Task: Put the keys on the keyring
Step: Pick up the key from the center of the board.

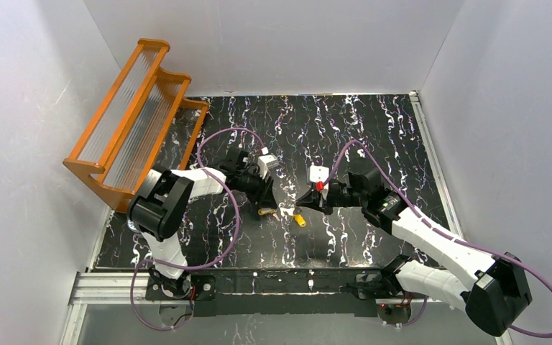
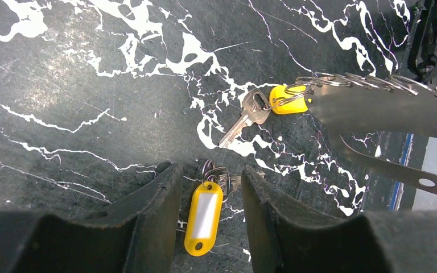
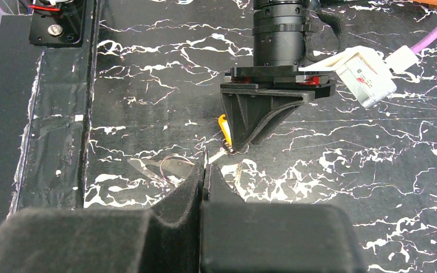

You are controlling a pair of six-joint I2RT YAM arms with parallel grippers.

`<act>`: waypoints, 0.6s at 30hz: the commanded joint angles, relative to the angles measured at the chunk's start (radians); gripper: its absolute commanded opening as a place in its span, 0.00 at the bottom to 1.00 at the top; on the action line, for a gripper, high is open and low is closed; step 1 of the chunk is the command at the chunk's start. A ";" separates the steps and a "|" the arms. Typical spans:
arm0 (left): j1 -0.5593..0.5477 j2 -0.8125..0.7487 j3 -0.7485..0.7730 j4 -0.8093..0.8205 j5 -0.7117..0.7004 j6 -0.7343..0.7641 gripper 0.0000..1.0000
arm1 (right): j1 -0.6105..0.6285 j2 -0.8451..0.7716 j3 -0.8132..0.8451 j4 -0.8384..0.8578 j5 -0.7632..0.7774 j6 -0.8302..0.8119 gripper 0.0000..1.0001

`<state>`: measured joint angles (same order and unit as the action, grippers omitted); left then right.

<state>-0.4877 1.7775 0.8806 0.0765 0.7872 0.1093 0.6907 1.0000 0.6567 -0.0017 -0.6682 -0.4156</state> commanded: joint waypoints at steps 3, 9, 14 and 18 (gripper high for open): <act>0.003 0.025 0.025 -0.092 0.063 0.070 0.36 | 0.005 -0.022 0.017 0.029 -0.009 -0.005 0.01; 0.003 0.043 0.042 -0.161 0.090 0.108 0.27 | 0.004 -0.018 0.017 0.035 -0.011 -0.005 0.01; 0.003 0.041 0.055 -0.185 0.077 0.132 0.16 | 0.005 -0.009 0.018 0.042 -0.016 -0.005 0.01; 0.003 0.015 0.066 -0.190 0.057 0.135 0.02 | 0.004 -0.007 0.021 0.044 -0.016 -0.005 0.01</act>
<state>-0.4862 1.8126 0.9161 -0.0631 0.8471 0.2188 0.6907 1.0004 0.6567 -0.0010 -0.6689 -0.4187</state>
